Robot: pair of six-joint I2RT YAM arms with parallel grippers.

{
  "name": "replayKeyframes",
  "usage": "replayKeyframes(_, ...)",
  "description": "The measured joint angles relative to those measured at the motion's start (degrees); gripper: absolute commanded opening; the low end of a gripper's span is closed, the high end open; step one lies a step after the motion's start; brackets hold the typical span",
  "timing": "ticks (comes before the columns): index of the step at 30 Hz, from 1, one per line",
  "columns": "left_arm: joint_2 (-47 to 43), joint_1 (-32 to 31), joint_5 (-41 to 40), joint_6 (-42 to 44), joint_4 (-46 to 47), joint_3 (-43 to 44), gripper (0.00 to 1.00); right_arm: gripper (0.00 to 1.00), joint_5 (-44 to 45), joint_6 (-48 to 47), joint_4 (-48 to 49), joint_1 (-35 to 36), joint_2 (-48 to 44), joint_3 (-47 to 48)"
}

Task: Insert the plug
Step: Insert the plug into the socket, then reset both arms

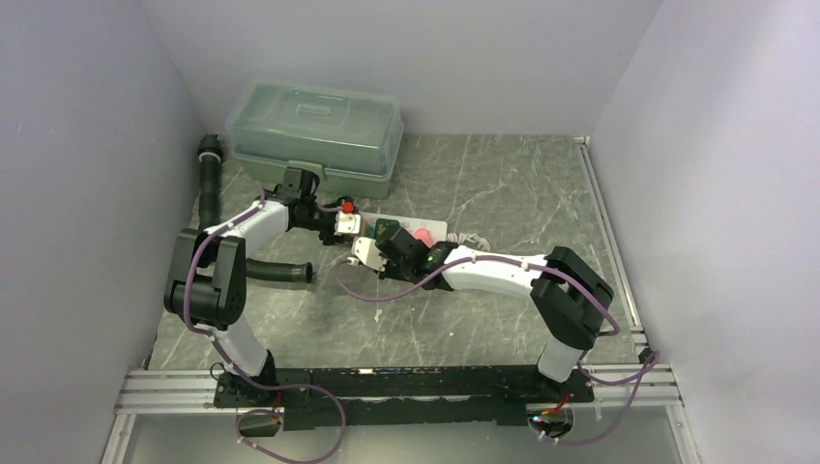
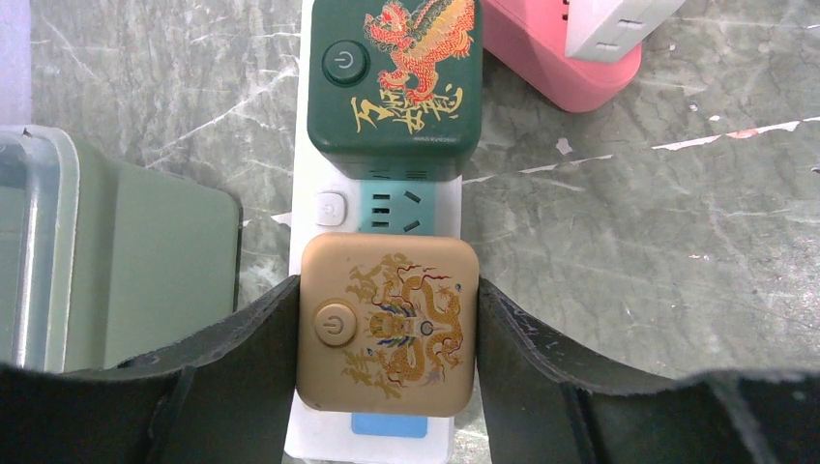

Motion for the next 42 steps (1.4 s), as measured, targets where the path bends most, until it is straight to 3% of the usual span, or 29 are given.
replayKeyframes(20,0.00,-0.02,-0.24,0.57,-1.57,0.59,0.44,0.00,0.87,0.13,1.31,0.22,1.49,0.07)
replayKeyframes(25,0.00,-0.02,-0.24,0.50,-1.60,0.61,0.51,0.50,0.81,0.39,1.40,0.22,1.38,-0.04)
replayKeyframes(27,0.00,-0.02,-0.15,0.50,-2.01,0.61,0.53,0.65,0.11,1.73,1.64,-0.02,1.97,-1.20)
replayKeyframes(30,-0.02,-0.13,-0.13,0.44,-2.45,0.72,0.55,0.74,-0.07,2.34,1.29,-0.02,2.12,-1.90)
replayKeyframes(32,-0.02,-0.13,-0.15,0.44,-2.62,0.81,0.56,0.98,-0.42,2.64,1.22,-0.39,2.05,-1.68)
replayKeyframes(34,-0.04,-0.15,-0.20,0.44,-2.67,0.83,0.64,1.00,-0.70,3.15,0.17,-1.29,2.05,-0.55)
replayKeyframes(38,-0.42,-0.24,-0.39,-0.22,-3.72,0.81,0.96,1.00,-0.63,3.23,-1.42,-2.84,2.03,2.93)
replayKeyframes(42,-2.21,-0.26,-0.44,-2.69,-5.25,0.83,1.00,1.00,-0.48,3.26,-3.80,-3.02,0.17,4.22)
